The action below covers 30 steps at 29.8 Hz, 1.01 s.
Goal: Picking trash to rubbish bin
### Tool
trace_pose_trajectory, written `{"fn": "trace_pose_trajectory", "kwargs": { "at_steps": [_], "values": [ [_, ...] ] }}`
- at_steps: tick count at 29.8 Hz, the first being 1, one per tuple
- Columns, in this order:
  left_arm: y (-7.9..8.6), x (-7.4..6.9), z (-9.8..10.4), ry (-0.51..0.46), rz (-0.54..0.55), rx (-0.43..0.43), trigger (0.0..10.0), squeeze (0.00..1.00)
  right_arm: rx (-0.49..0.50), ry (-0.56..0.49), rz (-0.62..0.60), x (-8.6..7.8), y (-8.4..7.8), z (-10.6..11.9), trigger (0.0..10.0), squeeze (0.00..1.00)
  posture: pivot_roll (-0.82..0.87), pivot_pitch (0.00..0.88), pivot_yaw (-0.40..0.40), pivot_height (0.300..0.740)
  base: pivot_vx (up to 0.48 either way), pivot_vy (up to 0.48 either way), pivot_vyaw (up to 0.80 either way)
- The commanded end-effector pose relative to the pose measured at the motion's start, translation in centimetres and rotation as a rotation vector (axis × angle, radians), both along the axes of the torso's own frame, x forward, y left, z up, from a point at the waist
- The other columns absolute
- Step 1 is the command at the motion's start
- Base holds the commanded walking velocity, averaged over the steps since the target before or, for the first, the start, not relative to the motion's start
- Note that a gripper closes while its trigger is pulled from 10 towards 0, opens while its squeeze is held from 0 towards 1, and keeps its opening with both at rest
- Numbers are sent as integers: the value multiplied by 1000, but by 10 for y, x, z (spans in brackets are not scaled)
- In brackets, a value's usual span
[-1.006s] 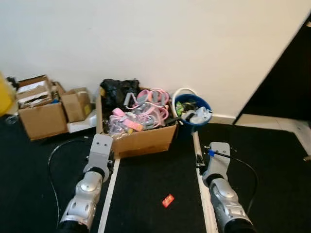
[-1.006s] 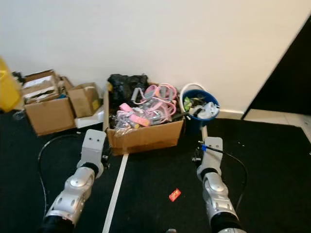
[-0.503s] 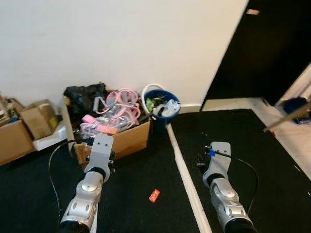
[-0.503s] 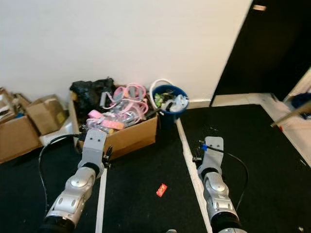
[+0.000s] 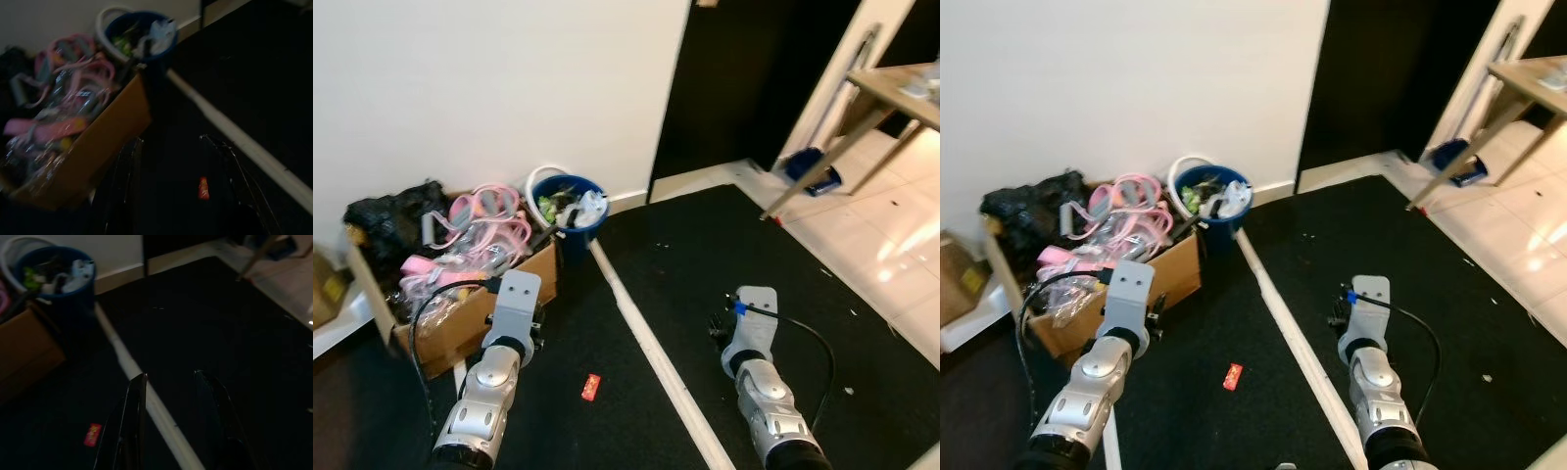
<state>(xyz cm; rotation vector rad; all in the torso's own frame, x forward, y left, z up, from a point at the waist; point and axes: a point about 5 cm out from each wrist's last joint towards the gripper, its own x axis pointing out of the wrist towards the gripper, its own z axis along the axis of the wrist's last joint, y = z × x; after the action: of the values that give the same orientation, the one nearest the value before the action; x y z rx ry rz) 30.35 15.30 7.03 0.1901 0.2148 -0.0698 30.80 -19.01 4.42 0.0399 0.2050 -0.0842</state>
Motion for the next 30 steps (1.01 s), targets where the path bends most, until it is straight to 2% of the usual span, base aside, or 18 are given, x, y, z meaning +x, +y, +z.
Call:
{"fn": "trace_pose_trajectory", "kwargs": {
  "at_steps": [1,17,30],
  "values": [
    [-2,-3,-4,16,-7,-3,10000,0,10,16,-12,-2,-3,-3,10000,0,-9,100,-34,740,0,0,-719],
    [-5,-3,-3,7,-2,-91,10000,0,14,12,-9,-2,-4,-2,10000,0,-11,80,-42,740,0,0,-729],
    [-4,-1,-2,2,-5,-83,10000,0,18,15,-10,-2,-4,-3,10000,0,-15,88,-39,740,0,0,-731]
  ]
}}
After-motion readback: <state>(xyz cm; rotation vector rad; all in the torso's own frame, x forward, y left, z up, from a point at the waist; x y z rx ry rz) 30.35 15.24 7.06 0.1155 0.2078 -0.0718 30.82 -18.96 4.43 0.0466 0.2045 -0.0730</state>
